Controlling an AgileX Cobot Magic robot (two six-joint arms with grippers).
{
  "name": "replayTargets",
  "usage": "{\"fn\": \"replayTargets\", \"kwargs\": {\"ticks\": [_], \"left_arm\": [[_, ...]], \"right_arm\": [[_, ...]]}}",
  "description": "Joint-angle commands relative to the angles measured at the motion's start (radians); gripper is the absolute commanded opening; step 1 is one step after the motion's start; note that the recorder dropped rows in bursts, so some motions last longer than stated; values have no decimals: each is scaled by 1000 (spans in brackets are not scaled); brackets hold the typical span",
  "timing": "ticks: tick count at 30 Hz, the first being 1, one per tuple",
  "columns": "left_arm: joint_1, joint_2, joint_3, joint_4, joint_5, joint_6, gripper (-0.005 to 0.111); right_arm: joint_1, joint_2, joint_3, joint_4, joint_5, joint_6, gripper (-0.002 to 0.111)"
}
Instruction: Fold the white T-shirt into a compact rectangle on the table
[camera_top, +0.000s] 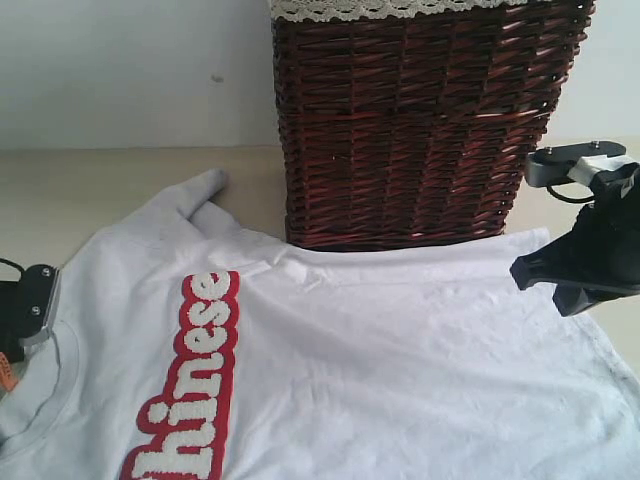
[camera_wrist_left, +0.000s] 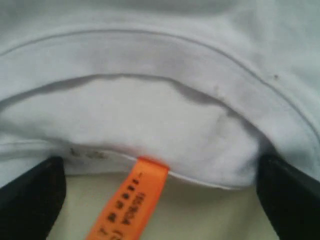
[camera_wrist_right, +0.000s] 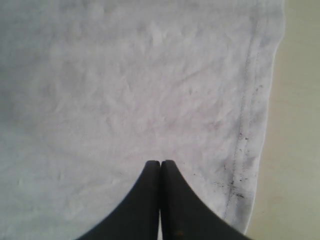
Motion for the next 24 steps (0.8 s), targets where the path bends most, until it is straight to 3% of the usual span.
{"fn": "replayTargets", "kwargs": {"ticks": [1,9,15,17,21,24], "left_arm": [[-10,14,-11,-4,7,36,106],[-6,-41,-38,6,120,45,106],[1,-61,-44,226,195,-145,106],[1,-65,-44,172,174,-123,106],[1,-96,-44,-41,151,78,106],[1,-120,-44,-63,138,84,106]], "right_arm": [[1,-9,-8,5,-12,-17,0],[1,-9,-8,5,-5,-16,0],[1,-9,-8,10,-5,-16,0],[1,-9,-8,12,-3,-16,0],[1,-9,-8,12,-3,-16,0],[1,-9,-8,12,-3,-16,0]]}}
